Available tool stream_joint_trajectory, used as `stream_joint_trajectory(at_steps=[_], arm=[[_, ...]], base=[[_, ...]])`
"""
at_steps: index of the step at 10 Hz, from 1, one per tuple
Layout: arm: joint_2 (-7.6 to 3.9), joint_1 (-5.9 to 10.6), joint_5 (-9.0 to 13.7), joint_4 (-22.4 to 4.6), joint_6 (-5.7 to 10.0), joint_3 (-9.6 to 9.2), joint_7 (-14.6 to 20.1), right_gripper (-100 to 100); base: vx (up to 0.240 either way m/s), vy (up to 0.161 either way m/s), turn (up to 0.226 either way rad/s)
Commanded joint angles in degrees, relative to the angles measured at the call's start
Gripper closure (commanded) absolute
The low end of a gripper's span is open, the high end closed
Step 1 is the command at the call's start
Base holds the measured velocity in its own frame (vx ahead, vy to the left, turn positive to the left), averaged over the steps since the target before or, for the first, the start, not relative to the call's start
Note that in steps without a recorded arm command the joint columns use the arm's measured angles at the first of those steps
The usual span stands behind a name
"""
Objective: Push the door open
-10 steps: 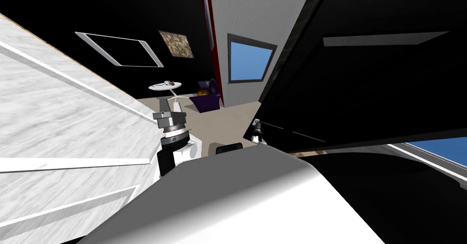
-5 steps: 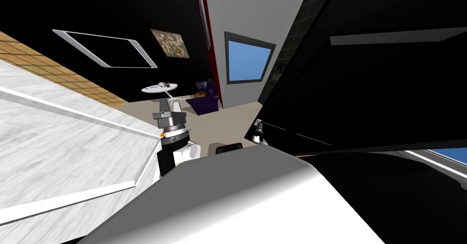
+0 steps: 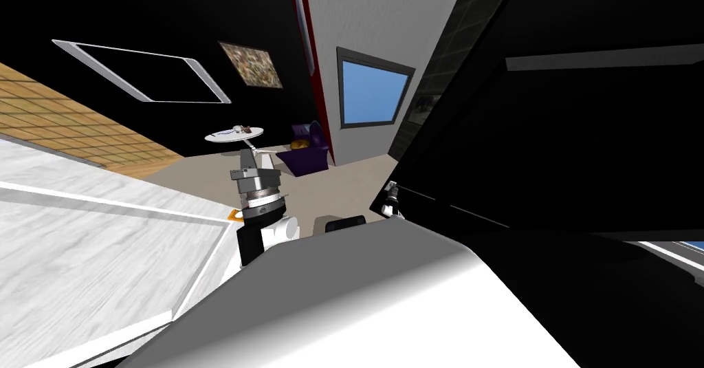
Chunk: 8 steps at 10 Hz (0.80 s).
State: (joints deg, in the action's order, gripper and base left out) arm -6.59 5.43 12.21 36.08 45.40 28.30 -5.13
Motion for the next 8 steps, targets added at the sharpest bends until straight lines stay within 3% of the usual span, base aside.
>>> stream_joint_trajectory(at_steps=[1, 8], arm=[[0.04, -0.33, 0.6, 1.3, -0.22, 1.11, -0.6, 100], [-0.44, -0.68, 3.0, 1.2, 0.00, 5.53, -2.3, 100]], base=[[0.187, -0.055, -0.025], [0.199, -0.024, -0.046]])
